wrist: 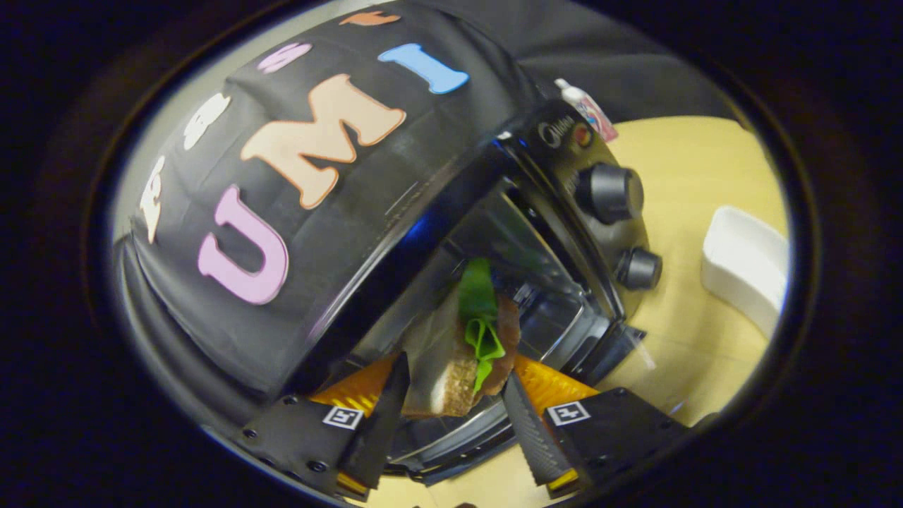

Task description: Open the toaster oven, put the food inside, and close the toaster oven door.

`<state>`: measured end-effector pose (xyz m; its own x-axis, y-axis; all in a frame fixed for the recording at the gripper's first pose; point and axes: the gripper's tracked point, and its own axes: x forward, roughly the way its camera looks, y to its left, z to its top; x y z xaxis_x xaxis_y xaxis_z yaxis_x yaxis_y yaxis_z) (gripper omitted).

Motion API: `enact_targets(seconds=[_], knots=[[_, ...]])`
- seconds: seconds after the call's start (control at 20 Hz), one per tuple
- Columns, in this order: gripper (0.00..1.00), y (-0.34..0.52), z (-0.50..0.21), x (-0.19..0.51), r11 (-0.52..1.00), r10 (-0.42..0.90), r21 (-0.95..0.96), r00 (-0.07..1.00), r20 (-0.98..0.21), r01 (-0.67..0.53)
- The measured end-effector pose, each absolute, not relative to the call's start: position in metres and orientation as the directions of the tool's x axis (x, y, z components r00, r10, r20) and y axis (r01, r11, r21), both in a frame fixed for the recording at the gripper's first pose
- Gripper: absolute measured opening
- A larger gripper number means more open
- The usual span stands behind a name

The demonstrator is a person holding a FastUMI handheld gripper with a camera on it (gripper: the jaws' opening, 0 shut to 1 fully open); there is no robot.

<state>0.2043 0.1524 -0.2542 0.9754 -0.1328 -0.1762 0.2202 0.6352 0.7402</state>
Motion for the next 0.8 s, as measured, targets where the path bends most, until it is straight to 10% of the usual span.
enact_targets(seconds=[0.15,0.8], knots=[[0.97,0.146,-0.255,0.195,0.737,-0.182,0.617,0.96,-0.211,0.275],[1.0,0.14,-0.257,0.181,0.844,-0.308,0.363,0.91,-0.276,0.396]])
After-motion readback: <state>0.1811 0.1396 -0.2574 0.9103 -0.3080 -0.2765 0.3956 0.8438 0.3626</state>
